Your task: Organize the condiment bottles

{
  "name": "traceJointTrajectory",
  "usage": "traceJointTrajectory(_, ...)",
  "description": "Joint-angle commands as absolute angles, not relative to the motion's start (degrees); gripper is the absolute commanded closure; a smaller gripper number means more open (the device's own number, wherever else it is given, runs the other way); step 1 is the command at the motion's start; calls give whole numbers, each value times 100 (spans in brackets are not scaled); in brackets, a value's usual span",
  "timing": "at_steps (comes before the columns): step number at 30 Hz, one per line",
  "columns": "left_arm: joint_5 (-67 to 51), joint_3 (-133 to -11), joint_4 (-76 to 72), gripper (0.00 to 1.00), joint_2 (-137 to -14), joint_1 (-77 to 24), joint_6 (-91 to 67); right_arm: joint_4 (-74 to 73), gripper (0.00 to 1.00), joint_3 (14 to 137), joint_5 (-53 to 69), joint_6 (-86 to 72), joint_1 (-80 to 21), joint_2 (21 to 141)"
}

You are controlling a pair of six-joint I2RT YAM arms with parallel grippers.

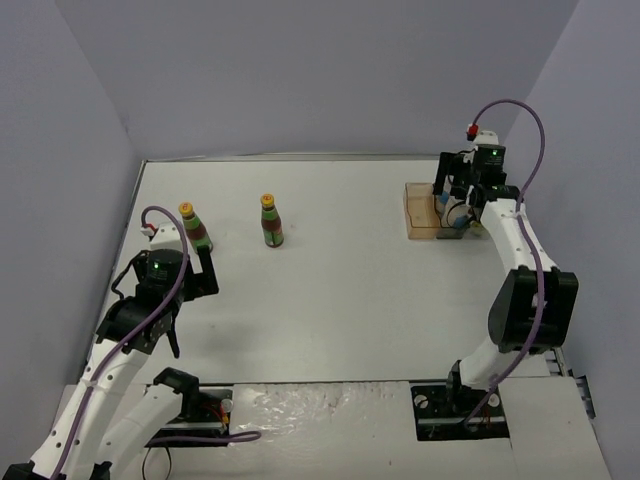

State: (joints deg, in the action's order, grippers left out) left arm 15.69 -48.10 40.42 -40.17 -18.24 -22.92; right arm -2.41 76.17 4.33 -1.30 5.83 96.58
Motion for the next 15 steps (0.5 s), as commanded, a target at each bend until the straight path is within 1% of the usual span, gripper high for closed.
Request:
traceJointTrajectory(1, 1545, -4890, 3710, 3, -3990, -1767, -2232, -158, 3, 8016, 1080, -71, -397, 8534)
traceJointTrajectory(5, 1492, -4887, 3665, 3, -4027, -1767, -2222, -98, 2, 8024, 1375, 171, -1582, 8420)
traceJointTrajectory(8, 1473, -4887, 3656, 3, -4056, -1756, -2206, 264, 1, 7981, 1503, 158, -2070, 8509)
traceJointTrajectory(9, 1459, -4887, 3656, 3, -4069, -1749, -2206, 509, 0, 7954, 1659, 97, -2474, 8630)
traceJointTrajectory(10, 1460, -4886, 3657, 3, -4069, -1748, -2206, 643, 0, 7964, 1686, 105, -2545, 8668)
traceJointTrajectory(12, 1471, -4875, 3665, 3, -4060, -1740, -2206, 949, 0, 8078, 1676, 170, -3068, 9049)
traceJointTrajectory(15, 1482, -4860, 3656, 3, -4034, -1740, -2215, 1259, 0, 8269, 1723, 176, -3410, 9552)
